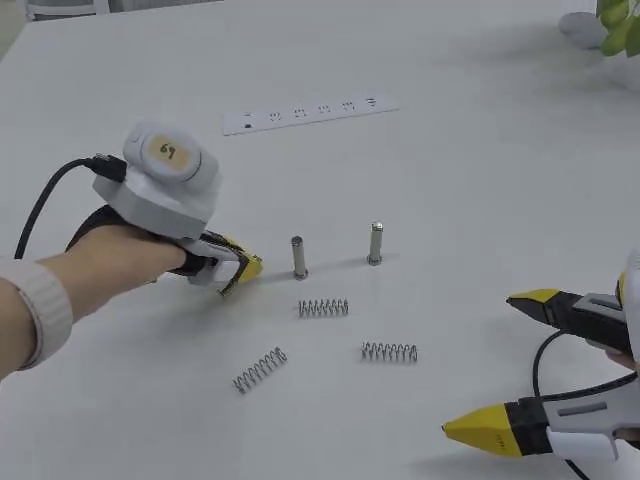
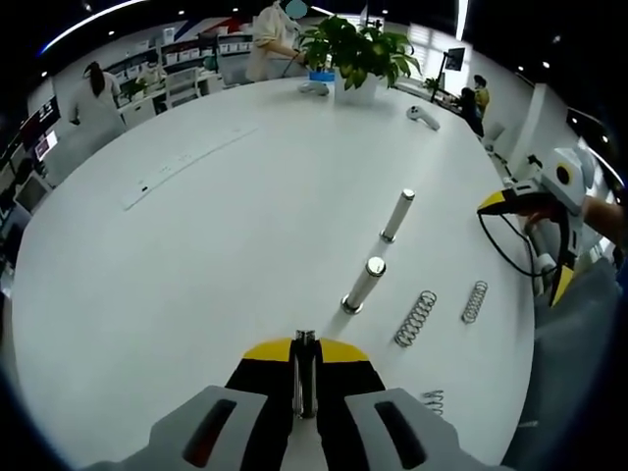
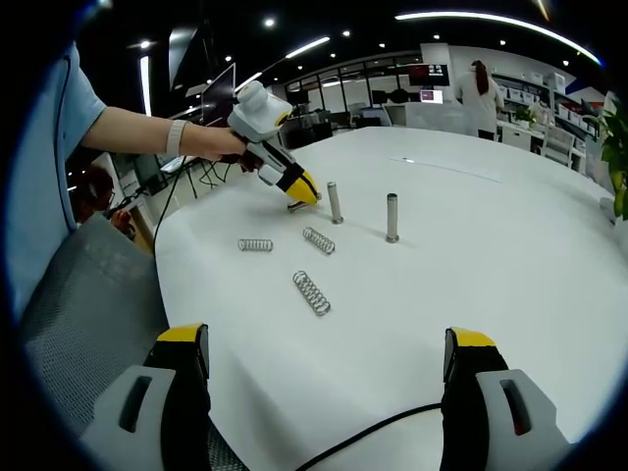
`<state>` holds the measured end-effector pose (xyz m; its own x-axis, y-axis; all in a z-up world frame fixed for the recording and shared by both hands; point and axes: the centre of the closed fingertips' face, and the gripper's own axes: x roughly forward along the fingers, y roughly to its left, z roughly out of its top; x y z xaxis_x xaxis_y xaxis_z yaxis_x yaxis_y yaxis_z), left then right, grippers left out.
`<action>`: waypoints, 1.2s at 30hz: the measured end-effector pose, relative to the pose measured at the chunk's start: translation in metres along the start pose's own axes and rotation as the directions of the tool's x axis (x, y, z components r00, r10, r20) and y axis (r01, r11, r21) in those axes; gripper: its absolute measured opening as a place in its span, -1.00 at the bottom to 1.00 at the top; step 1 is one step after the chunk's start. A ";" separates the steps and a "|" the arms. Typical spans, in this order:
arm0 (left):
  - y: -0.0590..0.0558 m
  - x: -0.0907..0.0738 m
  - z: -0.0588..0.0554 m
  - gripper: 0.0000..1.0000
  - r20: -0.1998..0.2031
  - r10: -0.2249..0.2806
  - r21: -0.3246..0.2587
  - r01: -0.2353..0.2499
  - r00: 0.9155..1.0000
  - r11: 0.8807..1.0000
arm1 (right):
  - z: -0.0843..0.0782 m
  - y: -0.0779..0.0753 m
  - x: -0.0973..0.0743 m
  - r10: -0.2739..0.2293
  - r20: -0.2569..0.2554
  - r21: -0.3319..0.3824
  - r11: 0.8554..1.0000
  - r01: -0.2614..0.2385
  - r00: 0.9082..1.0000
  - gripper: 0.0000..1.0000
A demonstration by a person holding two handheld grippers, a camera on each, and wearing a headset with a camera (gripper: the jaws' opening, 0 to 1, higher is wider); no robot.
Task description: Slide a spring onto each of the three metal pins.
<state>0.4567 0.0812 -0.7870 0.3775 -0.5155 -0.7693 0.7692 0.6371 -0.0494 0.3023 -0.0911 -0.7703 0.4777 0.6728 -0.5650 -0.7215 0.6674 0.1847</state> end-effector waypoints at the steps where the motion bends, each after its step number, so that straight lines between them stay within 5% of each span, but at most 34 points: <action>1: 0.001 -0.001 0.000 -1.00 0.003 0.003 -0.003 -0.003 1.000 1.000 | 0.000 0.000 0.000 0.000 0.000 -0.001 1.000 0.000 1.000 0.97; 20: 0.002 -0.029 -0.009 -1.00 0.061 0.047 -0.037 -0.045 0.997 0.998 | 0.007 0.005 0.004 0.012 0.010 -0.014 1.000 -0.011 1.000 0.97; 36: 0.008 -0.035 -0.003 -1.00 0.100 0.073 -0.041 -0.069 0.992 0.997 | 0.006 0.006 0.005 0.013 0.007 -0.015 1.000 -0.013 1.000 0.98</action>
<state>0.4482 0.1065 -0.7622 0.4820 -0.5226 -0.7033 0.7195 0.6942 -0.0227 0.3039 -0.0814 -0.7671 0.4719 0.6833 -0.5572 -0.7349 0.6540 0.1796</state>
